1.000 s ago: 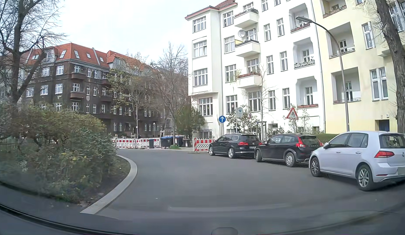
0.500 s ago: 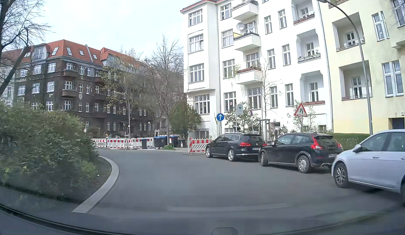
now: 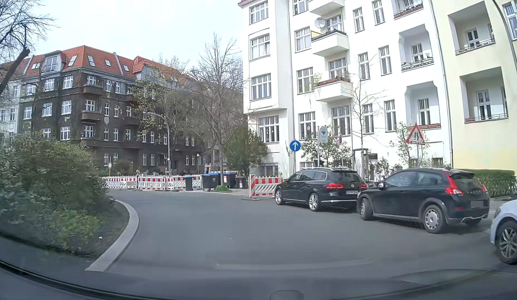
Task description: Follow the waypoints while adhering to traffic rules and regulations
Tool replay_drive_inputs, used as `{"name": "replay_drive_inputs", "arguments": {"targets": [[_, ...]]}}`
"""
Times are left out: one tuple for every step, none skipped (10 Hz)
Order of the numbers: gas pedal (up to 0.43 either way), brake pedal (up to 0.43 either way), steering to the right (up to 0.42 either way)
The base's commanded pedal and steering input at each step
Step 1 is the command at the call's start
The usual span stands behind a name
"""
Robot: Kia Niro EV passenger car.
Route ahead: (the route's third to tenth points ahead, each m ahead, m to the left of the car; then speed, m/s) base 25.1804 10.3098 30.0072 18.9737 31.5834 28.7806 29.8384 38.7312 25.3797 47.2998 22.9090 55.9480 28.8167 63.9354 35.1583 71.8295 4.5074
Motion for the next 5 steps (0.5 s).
{"name": "replay_drive_inputs", "arguments": {"targets": [[0.079, 0.000, -0.104], [0.067, 0.000, -0.107], [0.047, 0.000, -0.106], [0.047, 0.000, -0.106], [0.047, 0.000, -0.102]]}}
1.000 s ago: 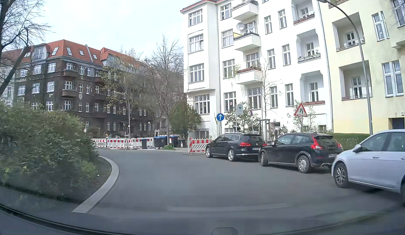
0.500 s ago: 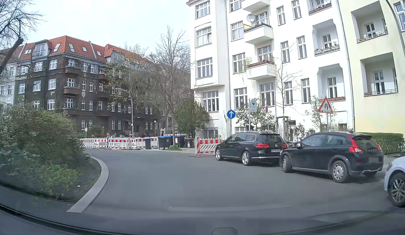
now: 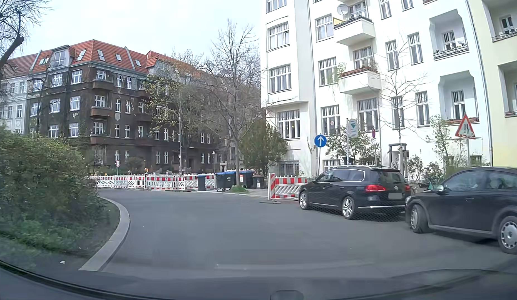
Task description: Follow the waypoints while adhering to traffic rules and regulations
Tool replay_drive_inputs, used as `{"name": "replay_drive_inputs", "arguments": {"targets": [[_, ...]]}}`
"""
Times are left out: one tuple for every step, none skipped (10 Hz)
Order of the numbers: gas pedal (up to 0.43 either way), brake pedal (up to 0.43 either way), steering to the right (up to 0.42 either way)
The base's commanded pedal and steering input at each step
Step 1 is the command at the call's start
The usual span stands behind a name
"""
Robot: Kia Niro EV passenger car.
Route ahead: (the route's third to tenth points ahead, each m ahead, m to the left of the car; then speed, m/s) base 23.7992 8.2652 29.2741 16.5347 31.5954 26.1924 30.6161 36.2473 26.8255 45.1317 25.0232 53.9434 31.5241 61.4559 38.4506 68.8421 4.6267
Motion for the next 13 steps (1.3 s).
{"name": "replay_drive_inputs", "arguments": {"targets": [[0.047, 0.000, -0.091], [0.047, 0.000, -0.086], [0.047, 0.000, -0.089], [0.047, 0.000, -0.098], [0.047, 0.000, -0.104], [0.047, 0.000, -0.112], [0.047, 0.000, -0.119], [0.047, 0.000, -0.128], [0.047, 0.000, -0.137], [0.047, 0.000, -0.147], [0.047, 0.000, -0.144], [0.047, 0.000, -0.138], [0.047, 0.000, -0.135]]}}
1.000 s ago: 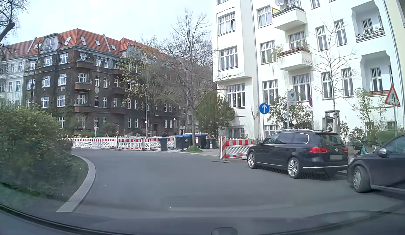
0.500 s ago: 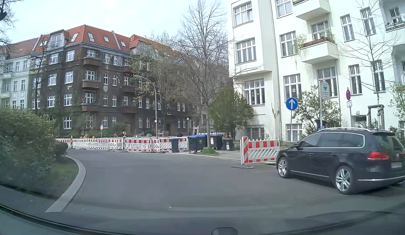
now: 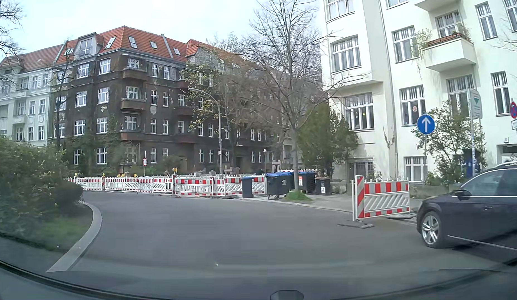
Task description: Follow the waypoints while adhering to traffic rules and regulations
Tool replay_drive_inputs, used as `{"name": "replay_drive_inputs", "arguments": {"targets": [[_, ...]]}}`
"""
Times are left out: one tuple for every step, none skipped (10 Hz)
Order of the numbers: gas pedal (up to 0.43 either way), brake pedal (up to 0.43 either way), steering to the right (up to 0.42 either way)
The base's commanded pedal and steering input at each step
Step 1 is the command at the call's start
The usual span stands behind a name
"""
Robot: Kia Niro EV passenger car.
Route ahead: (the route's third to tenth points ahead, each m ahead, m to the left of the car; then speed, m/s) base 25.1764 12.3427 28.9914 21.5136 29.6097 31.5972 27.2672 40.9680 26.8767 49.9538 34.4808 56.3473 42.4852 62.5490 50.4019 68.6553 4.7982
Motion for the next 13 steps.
{"name": "replay_drive_inputs", "arguments": {"targets": [[0.047, 0.000, -0.134], [0.047, 0.000, -0.134], [0.047, 0.000, -0.134], [0.047, 0.000, -0.136], [0.000, 0.000, -0.144], [0.000, 0.000, -0.149], [0.000, 0.000, -0.149], [0.000, 0.000, -0.149], [0.000, 0.000, -0.149], [0.000, 0.000, -0.149], [0.000, 0.000, -0.151], [0.000, 0.000, -0.158], [0.000, 0.000, -0.167]]}}
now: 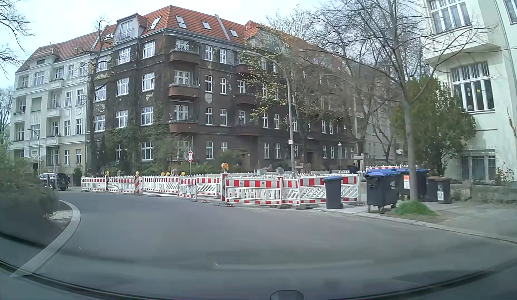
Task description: Follow the waypoints while adhering to traffic rules and regulations
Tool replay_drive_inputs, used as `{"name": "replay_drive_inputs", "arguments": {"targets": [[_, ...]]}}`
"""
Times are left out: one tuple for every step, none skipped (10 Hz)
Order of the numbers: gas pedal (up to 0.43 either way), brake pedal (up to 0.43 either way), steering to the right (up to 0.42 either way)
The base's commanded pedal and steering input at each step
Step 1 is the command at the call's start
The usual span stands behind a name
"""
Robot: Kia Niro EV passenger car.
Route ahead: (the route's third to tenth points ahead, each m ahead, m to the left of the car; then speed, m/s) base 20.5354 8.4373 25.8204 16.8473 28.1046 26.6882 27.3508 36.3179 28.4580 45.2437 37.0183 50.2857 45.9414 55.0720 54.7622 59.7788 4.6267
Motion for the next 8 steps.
{"name": "replay_drive_inputs", "arguments": {"targets": [[0.000, 0.000, -0.172], [0.000, 0.000, -0.172], [0.000, 0.000, -0.171], [0.000, 0.000, -0.171], [0.000, 0.000, -0.173], [0.000, 0.000, -0.176], [0.008, 0.000, -0.179], [0.008, 0.000, -0.178]]}}
